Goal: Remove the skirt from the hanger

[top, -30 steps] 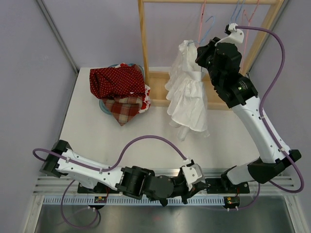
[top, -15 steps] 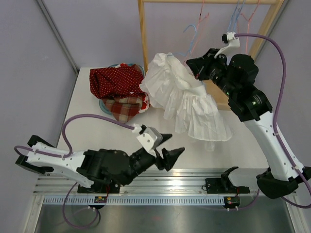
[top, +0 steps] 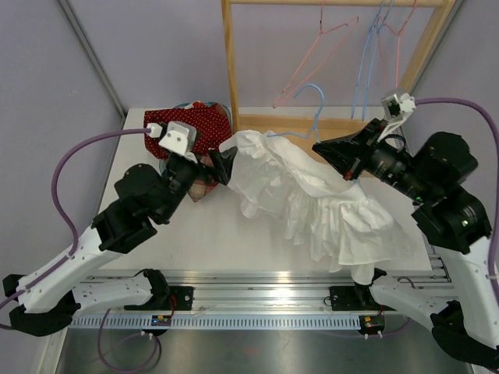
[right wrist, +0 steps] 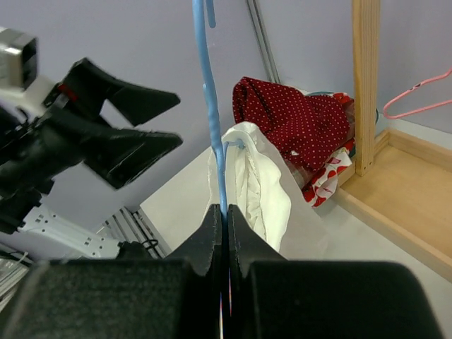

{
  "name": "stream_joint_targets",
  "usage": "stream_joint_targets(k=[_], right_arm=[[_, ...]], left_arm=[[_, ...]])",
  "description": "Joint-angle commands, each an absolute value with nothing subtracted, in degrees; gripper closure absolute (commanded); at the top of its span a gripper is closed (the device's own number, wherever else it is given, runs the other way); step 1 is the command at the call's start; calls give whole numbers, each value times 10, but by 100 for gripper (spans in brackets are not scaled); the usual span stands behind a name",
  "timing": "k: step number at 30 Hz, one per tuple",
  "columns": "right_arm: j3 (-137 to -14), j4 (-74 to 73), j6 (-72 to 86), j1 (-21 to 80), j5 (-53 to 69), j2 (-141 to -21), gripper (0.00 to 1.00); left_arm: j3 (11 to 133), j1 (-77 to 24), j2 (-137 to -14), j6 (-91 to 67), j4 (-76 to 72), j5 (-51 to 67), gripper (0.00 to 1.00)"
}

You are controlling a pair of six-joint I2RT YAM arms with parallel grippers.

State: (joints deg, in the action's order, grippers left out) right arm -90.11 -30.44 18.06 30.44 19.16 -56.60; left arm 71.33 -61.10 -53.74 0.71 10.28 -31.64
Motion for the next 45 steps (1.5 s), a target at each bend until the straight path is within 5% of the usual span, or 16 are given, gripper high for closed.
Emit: stream_joint_targets(k=[1,15,19,20,23,45], right_arm=[[-954,-358,147,305,229,-519,100],[-986,-388,200,305,286,-497,100],[-984,-384,206,305,284,-496,100],[-982,-382,205,306,282,-494,100],[-978,-378,204,305,271,-492,100],[-1077,-443,145,306,57,-497,100]], left_arm=[[726,-544,-506,13,134,-158,1],[740,-425,-567,-33,142,245,4],[733,-422,-569,-41,122,258,40],[732,-422,-569,-42,120,263,68],[738,-420,-576,-43,132,258,100],[561,-373,-478,-62,164,69,100]])
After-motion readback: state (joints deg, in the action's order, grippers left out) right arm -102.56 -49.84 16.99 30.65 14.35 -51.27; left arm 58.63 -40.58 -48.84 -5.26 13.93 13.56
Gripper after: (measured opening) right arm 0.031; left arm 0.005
